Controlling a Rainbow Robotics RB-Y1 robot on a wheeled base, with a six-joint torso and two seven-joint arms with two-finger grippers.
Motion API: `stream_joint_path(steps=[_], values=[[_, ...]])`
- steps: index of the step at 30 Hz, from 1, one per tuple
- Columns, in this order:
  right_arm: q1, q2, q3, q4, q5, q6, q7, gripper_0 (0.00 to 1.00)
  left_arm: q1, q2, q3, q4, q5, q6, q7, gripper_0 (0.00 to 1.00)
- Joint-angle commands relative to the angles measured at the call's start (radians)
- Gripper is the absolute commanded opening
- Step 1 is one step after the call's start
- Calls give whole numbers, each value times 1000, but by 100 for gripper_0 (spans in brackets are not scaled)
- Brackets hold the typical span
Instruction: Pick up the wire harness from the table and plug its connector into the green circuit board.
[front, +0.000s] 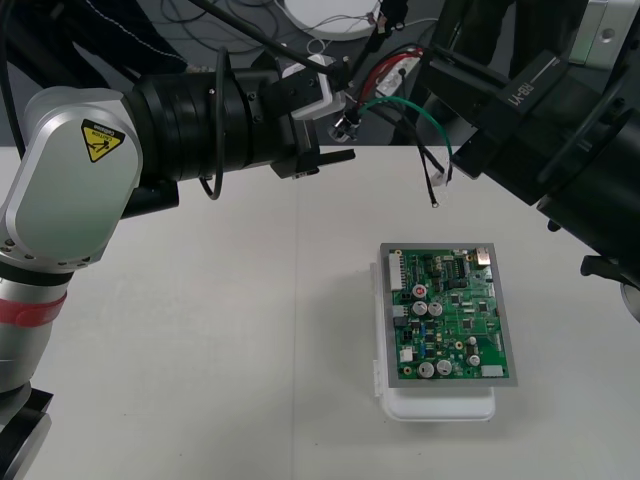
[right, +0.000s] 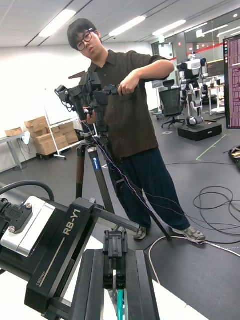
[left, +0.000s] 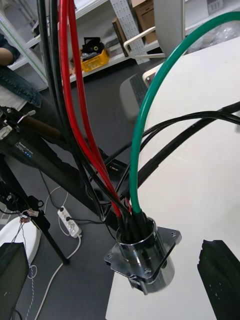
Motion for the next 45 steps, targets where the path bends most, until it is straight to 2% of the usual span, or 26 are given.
stream_joint_path(steps=[1,11,23,32,45], values=[[-31,15,-13,-8,4,-20,-36,0,-1,-16,1,-12,43,60,24,100],[4,-16,-48,-7,-2,-68,-45,0,37,38,98,-14,247,-59,38,100],[104,-55,-203,116,-44,-430,-56,0,134,161,115,-15,574,-61,23,100],[127,-85,-286,236,-50,-694,-56,0,193,241,139,-24,824,-61,11,100],[124,-59,-340,351,10,-959,1,0,256,379,139,-81,1059,-46,0,100]])
